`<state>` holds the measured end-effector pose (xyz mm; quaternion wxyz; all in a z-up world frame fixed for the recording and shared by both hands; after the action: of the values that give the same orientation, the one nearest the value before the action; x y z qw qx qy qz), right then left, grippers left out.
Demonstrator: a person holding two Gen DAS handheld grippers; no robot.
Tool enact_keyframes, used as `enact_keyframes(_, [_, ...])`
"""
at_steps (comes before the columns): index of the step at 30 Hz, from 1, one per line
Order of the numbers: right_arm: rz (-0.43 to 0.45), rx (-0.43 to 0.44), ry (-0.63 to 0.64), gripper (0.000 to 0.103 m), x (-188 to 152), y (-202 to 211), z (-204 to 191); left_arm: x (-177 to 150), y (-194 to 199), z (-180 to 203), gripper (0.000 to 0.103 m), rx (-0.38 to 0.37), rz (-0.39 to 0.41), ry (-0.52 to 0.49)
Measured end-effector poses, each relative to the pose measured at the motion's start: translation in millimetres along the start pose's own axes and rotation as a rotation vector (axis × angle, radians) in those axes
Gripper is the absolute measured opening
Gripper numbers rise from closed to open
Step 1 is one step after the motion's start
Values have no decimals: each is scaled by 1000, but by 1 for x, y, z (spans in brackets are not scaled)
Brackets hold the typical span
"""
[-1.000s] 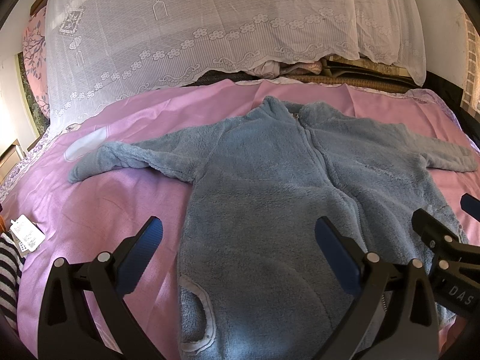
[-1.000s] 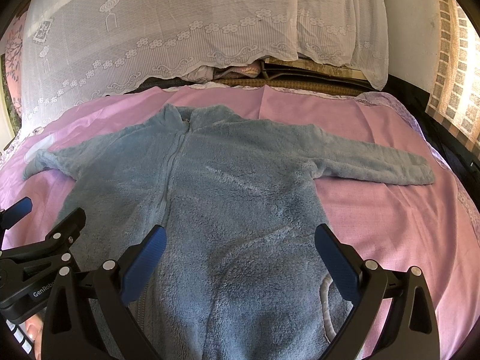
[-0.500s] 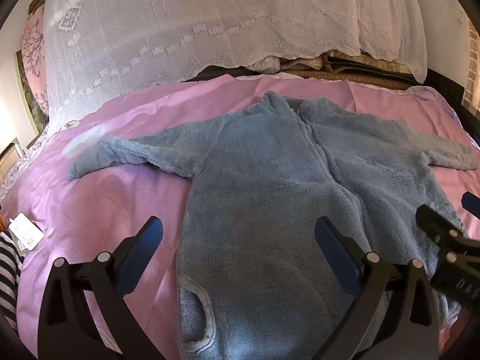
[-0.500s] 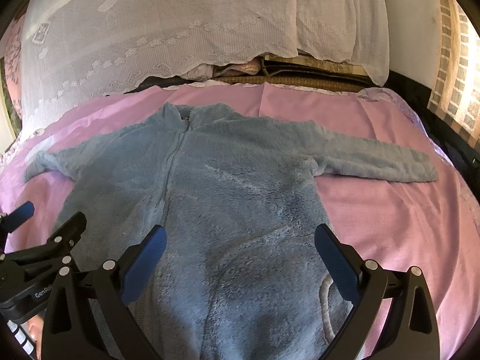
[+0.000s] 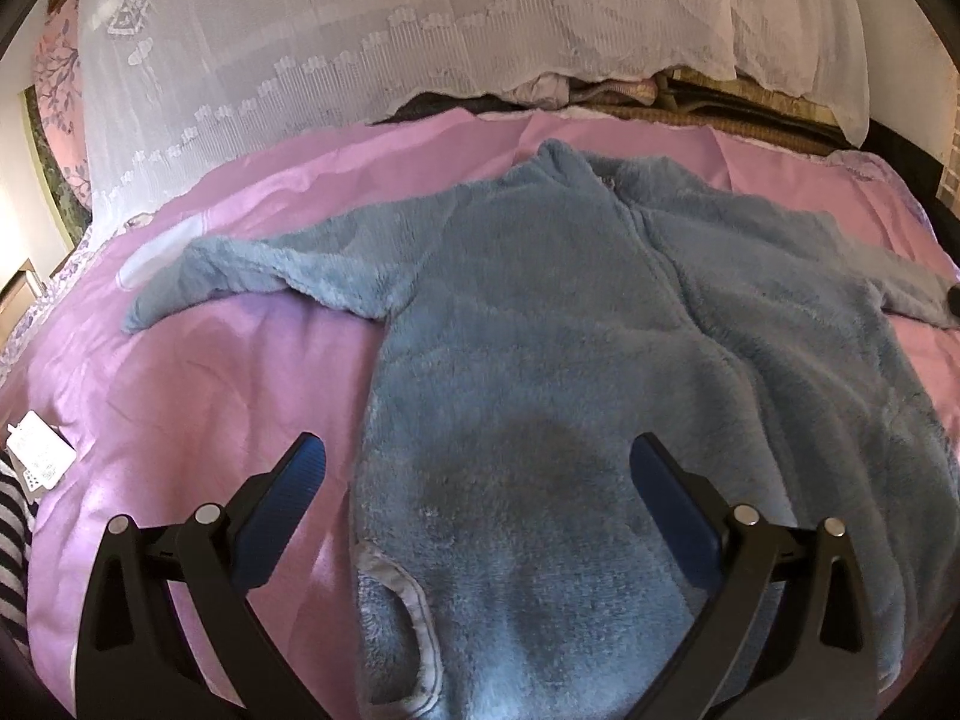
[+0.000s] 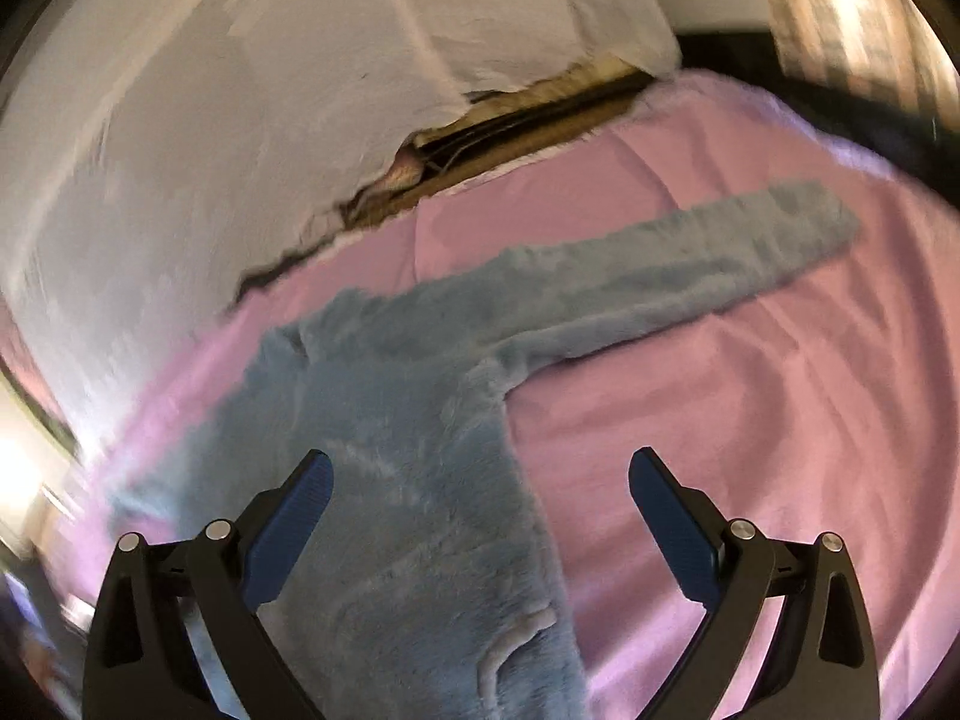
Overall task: Fold small clothes
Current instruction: 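Grasp the sleeve cuff nearest the right gripper with the right gripper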
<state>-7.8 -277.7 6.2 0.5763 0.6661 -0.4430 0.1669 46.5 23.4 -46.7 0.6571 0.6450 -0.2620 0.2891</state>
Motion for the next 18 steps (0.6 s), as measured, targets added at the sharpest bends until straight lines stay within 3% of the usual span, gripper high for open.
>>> enact_keyframes(8, [65,159,-503,95,10,17,119,-4,-3,5,99,3,-8,-26])
enact_keyframes(13, [123,166,-625,76,18,27,182,-7,6,13,99,3,37,-57])
enact_keyframes(16, [97,184,-651,71,29,17,212,-6,14,11,99,4,39,-33])
enact_keyframes(18, [71,209,-660,64,33,6,221,1,28,13,99,-62,24,14])
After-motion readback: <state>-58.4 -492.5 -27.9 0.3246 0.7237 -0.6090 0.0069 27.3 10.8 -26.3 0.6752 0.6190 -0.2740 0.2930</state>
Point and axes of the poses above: each gripper's, at about its wrist camera, not at the fingertips, and y roughly against the way its jaws point, z to its right, x to its top, the point moved 3 cm from there along -y, roughly the way its jaws point, and after that the axes turned 10 degrees about y, right-handed, at the moved point
